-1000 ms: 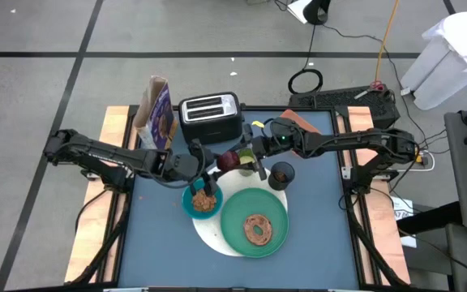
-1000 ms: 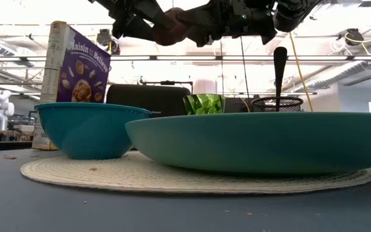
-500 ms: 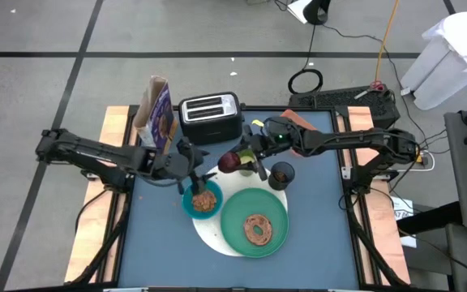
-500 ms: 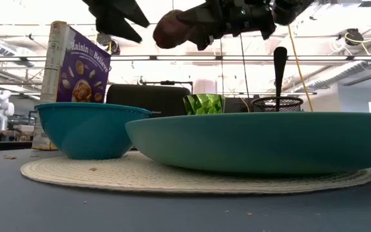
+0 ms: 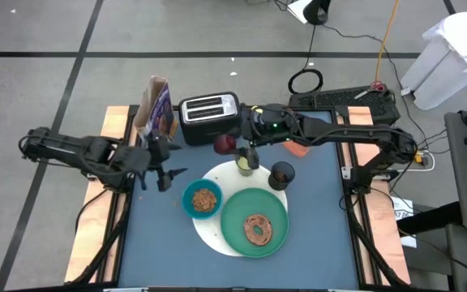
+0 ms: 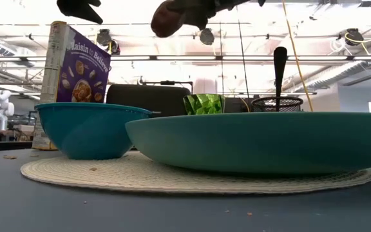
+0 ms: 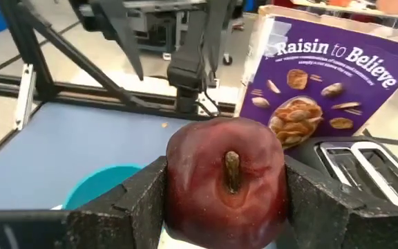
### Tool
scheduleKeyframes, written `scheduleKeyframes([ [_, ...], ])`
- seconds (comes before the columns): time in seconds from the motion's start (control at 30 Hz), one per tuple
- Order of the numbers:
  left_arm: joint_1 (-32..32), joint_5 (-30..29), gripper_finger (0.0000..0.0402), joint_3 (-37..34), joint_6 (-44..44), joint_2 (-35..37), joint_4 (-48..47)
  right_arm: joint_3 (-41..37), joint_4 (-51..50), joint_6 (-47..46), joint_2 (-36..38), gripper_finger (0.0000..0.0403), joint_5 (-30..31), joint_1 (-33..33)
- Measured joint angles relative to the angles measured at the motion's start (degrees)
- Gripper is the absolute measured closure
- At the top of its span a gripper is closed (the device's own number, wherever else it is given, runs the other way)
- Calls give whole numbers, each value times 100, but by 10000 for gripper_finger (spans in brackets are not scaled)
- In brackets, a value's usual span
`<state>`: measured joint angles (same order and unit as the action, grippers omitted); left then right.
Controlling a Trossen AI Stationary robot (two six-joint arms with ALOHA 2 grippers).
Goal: Arrange a breakfast setting
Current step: Put the red apple on the white mat
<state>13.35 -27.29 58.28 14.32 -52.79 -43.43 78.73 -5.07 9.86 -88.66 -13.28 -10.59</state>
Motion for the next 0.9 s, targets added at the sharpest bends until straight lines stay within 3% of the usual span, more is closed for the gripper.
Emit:
scheduleKeyframes([
  [0.27, 0, 0, 43, 0, -330, 116, -12, 603, -134, -165, -1024, 168, -37, 39],
  [0.53, -2, 2, 43, 0, -333, 116, -8, 1401, -1201, -135, -2043, 167, -27, 35],
  [0.9, -2, 4, 43, 0, -253, 111, -1, 1468, -1770, -103, -2568, 167, -24, 31],
])
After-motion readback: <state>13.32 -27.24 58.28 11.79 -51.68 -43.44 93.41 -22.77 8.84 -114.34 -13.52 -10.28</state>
